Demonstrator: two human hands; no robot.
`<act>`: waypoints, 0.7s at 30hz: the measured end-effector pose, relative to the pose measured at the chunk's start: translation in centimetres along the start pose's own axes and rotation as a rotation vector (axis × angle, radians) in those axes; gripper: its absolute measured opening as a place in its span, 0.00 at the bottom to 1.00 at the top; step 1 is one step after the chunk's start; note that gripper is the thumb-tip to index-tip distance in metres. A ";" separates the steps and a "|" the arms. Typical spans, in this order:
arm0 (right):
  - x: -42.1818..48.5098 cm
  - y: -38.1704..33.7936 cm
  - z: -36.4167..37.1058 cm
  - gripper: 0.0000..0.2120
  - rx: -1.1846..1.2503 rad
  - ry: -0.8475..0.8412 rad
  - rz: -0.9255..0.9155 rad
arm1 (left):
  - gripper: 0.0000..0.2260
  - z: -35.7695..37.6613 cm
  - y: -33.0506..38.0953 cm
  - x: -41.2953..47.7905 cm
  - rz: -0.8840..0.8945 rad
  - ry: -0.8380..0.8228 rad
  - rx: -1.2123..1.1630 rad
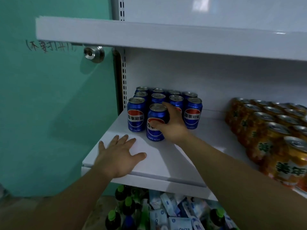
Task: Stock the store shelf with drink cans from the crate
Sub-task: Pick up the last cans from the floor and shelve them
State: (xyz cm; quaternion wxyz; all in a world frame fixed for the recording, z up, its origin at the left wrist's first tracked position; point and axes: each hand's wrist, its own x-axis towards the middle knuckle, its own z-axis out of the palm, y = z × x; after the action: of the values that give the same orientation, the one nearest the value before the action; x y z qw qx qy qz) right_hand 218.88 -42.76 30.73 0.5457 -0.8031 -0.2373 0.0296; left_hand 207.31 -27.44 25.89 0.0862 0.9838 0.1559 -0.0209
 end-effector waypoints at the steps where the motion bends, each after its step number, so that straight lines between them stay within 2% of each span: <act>1: 0.5 0.0 0.1 0.40 -0.024 -0.002 -0.004 | 0.35 0.0 0.0 0.0 0.001 0.005 -0.004; 14: 2.7 0.7 0.8 0.40 -0.079 0.042 0.006 | 0.34 -0.1 0.0 0.0 -0.004 0.004 -0.013; 19: 1.4 -1.3 -0.7 0.46 -0.171 -0.011 0.089 | 0.35 -0.5 -0.1 0.0 0.001 -0.047 -0.050; 21: 0.3 -2.5 -2.2 0.43 -0.237 -0.010 0.083 | 0.35 -1.0 -0.2 -0.4 0.011 -0.064 -0.090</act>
State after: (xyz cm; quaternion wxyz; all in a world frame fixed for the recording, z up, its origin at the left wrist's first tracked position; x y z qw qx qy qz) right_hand 218.92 -43.81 33.86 0.4441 -0.8709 -0.2084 0.0276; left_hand 206.86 -27.22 26.91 0.1353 0.9785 0.1487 -0.0452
